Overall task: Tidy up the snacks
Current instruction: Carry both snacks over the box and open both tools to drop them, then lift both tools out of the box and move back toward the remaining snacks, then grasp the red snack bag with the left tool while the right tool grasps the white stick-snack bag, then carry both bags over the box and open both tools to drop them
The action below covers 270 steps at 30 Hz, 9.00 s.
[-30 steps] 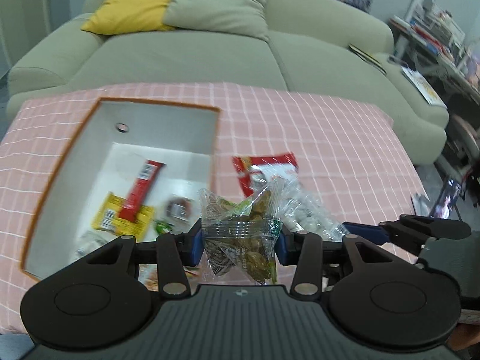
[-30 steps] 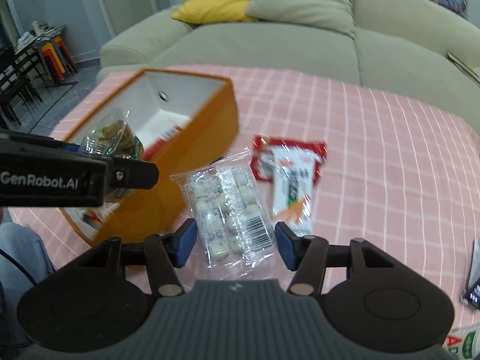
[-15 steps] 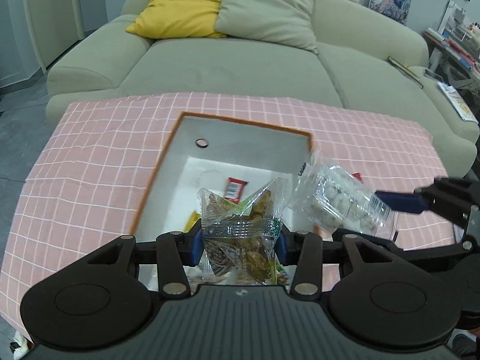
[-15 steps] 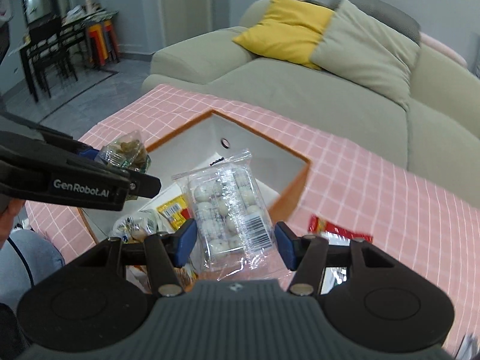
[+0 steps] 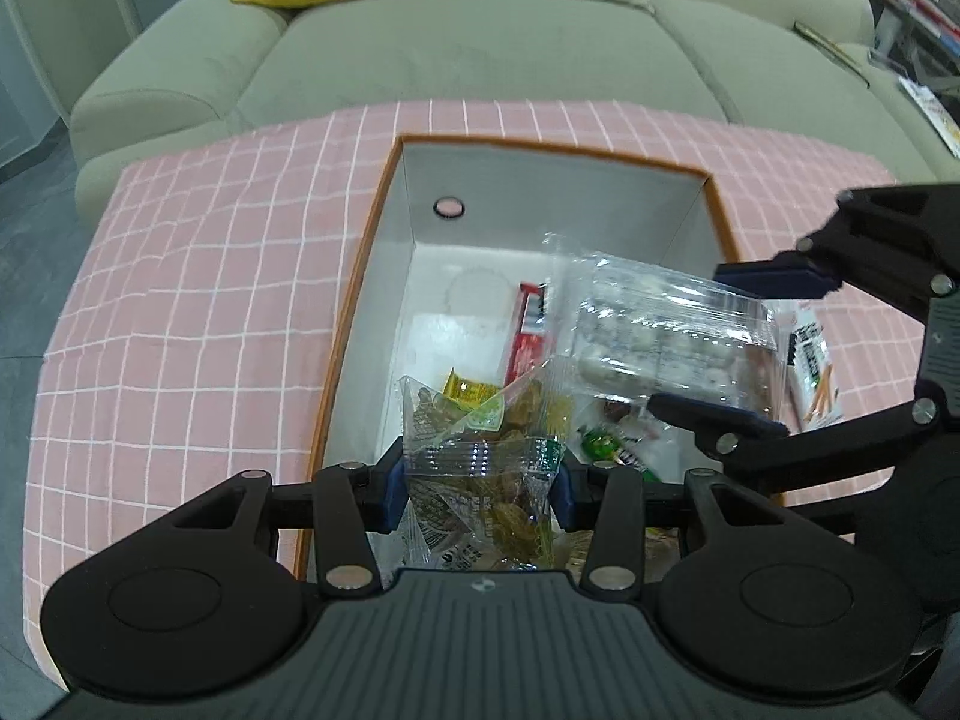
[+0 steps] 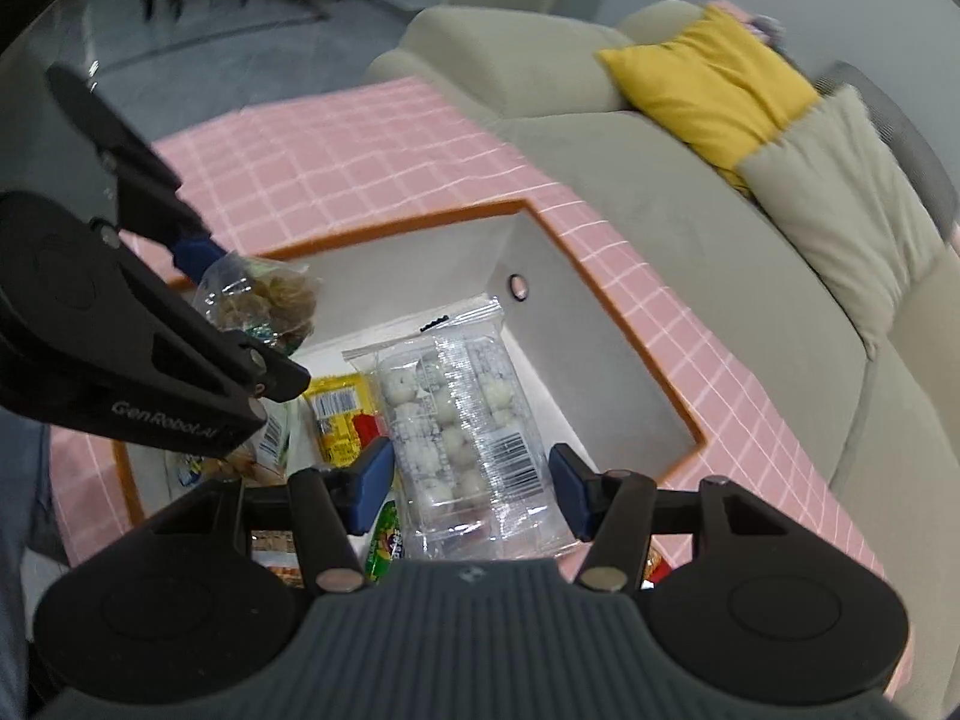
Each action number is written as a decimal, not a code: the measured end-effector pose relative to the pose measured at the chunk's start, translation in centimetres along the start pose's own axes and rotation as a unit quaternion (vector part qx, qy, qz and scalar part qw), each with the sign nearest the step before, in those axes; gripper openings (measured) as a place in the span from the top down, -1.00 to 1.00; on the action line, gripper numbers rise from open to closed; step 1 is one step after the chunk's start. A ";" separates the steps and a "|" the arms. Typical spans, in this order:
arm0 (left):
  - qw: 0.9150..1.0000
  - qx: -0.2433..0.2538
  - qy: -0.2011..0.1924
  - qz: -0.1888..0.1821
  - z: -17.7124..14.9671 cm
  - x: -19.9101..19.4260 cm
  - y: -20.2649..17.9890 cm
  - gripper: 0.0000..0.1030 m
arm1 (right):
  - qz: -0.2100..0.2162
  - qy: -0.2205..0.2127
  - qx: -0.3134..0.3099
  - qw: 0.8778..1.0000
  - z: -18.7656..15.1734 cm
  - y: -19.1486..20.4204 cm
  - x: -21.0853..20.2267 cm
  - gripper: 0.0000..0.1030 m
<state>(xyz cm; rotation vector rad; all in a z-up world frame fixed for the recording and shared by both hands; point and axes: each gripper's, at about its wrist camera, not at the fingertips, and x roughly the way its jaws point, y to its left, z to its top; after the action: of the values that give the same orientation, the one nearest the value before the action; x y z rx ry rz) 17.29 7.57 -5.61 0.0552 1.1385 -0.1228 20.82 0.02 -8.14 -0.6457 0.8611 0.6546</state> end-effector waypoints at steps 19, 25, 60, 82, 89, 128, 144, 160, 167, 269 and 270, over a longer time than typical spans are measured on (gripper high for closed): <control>0.996 0.041 0.076 0.007 0.5 6.6 -0.5 0.02 | 0.036 0.088 -0.080 0.992 -0.8 0.7 8.2 -0.06; 0.995 0.046 0.086 0.007 0.6 7.6 -0.7 0.01 | 0.047 0.103 -0.079 0.990 -1.4 0.8 9.0 -0.07; 0.999 -0.007 -0.047 0.003 -0.4 -3.4 -2.2 -0.63 | 0.006 0.017 0.085 0.996 -3.7 -2.7 -1.9 -0.51; 0.989 -0.022 -0.141 -0.033 -6.6 -6.4 -9.2 -0.64 | -0.093 -0.080 0.328 0.937 -15.9 -2.2 -8.9 -0.51; 0.988 0.026 -0.137 -0.066 -7.5 -4.9 -13.2 -0.63 | -0.105 -0.068 0.347 0.929 -20.0 -1.5 -8.9 -0.51; 0.989 0.093 -0.077 -0.084 0.8 4.1 -16.7 -0.46 | -0.072 0.012 0.344 0.936 -20.4 -11.3 5.9 -0.39; 0.962 0.256 -0.064 -0.076 4.1 8.6 -22.7 -0.47 | -0.079 0.014 0.383 0.920 -24.1 -14.2 4.1 0.10; 0.913 0.395 0.096 -0.039 8.5 19.1 -25.4 -0.71 | -0.064 0.025 0.382 0.922 -26.3 -15.3 3.0 0.09; 0.909 0.399 0.100 -0.064 9.6 20.3 -26.2 -1.00 | -0.058 0.033 0.386 0.920 -25.8 -15.4 4.0 0.09; 0.977 0.161 0.012 -0.140 2.3 -2.3 -16.7 -0.63 | -0.012 0.014 0.380 0.925 -20.1 -7.0 -7.4 0.11; 0.978 0.159 0.008 -0.137 2.3 -2.7 -16.1 -0.63 | -0.011 0.007 0.373 0.928 -19.2 -6.8 -7.6 0.11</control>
<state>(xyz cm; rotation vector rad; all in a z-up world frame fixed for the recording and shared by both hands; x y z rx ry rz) 16.18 -8.41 -1.90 0.1837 1.1289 -0.5512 13.16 -20.29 -9.61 0.0298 1.0279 0.2577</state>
